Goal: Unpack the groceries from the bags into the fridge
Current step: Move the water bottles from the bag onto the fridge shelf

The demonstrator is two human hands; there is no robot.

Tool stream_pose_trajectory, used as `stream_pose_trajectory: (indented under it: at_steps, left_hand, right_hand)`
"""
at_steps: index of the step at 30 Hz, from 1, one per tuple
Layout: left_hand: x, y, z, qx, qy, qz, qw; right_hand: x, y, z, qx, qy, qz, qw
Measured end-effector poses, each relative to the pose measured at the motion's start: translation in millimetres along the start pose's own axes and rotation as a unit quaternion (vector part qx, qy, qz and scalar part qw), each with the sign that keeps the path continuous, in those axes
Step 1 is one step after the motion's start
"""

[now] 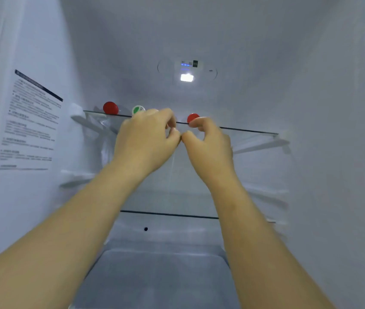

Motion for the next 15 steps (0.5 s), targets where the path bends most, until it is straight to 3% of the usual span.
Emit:
stream_pose_trajectory:
  at_steps: [4, 10, 15]
  left_hand:
    - [9, 12, -57, -0.007, 0.049, 0.047, 0.998]
    - [31, 25, -143, -0.016, 0.141, 0.023, 0.99]
    - [41, 27, -214, -0.006, 0.227, -0.028, 0.973]
  right_hand:
    - [3, -18, -57, 0.026, 0.066, -0.088, 0.994]
    - [5, -49, -158, 0.108, 0.15, -0.175, 0.967]
    - [-22, -52, -235, 0.185, 0.154, -0.215, 0.946]
Point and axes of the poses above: each hand's wrist, its own z-axis towards the middle knuckle, its own x-axis out of the palm, y = z × x, the point moved 10 cm from there along z, towards the middle knuckle, and after that the axes turned 9 degrees about -x, right-handed, at the moved point
